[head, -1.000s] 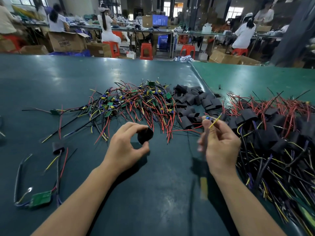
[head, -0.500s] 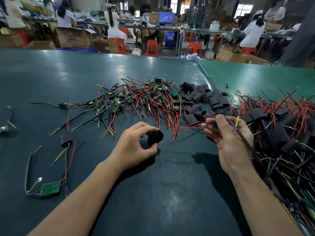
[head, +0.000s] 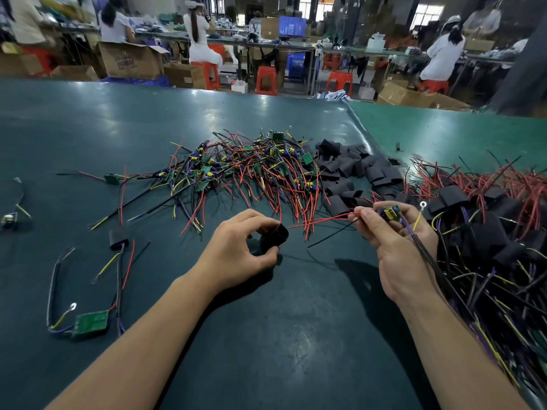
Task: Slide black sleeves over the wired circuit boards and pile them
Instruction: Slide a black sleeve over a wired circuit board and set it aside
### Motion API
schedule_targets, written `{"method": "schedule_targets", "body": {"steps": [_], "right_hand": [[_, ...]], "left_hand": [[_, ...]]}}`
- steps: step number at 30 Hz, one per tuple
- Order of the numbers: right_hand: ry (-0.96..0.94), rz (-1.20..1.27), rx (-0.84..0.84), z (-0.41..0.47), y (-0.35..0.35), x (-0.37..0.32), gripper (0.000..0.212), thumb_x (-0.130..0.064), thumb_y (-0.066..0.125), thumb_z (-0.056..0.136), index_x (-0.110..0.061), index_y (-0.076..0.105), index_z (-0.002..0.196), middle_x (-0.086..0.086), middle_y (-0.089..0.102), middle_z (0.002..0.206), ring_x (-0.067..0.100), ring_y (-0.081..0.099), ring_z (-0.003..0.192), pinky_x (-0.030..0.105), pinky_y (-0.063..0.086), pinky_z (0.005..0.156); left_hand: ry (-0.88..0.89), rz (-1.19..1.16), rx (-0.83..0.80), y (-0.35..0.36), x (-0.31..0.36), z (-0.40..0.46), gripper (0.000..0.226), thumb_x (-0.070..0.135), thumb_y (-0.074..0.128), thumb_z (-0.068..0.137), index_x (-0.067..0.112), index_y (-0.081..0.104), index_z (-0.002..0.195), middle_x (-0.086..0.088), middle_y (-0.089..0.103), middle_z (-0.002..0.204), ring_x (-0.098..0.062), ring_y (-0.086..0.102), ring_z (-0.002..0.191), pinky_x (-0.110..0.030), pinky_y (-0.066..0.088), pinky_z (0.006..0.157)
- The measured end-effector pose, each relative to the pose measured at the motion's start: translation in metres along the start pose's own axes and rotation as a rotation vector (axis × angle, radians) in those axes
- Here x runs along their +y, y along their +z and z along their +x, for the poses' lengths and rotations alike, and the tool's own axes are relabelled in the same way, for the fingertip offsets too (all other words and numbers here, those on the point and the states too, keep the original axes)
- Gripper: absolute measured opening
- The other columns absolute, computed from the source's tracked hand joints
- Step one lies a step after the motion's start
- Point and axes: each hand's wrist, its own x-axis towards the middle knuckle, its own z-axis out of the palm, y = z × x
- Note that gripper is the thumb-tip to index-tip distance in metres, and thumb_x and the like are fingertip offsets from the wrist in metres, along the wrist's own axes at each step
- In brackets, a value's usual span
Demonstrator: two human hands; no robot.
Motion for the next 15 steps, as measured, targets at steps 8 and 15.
{"method": "schedule_targets", "body": {"steps": [8,15], "right_hand": [[0.071,0.176,0.118,0.002,0.0,0.002,0.012,0.008,0.064,0.087,-0.002,0.064,0.095,0.011,0.07,0.081,0.017,0.071,0.07,0.018,0.057,0.066],[0.158,0.303,0.101,0.0,0.003,0.008,0.012,0.004,0.058,0.092,-0.006,0.063,0.09,0.004,0.072,0.078,0.011,0.071,0.071,0.014,0.056,0.064]], "left_hand": [[0.018,-0.001,-0.032,0.001,0.002,0.0,0.039,0.011,0.082,0.073,0.015,0.073,0.111,0.007,0.065,0.102,-0.003,0.061,0.092,-0.02,0.049,0.081],[0.034,-0.013,-0.036,0.004,0.003,0.001,0.038,0.012,0.083,0.073,0.013,0.073,0.11,0.006,0.065,0.1,-0.003,0.061,0.091,-0.021,0.05,0.08]]}}
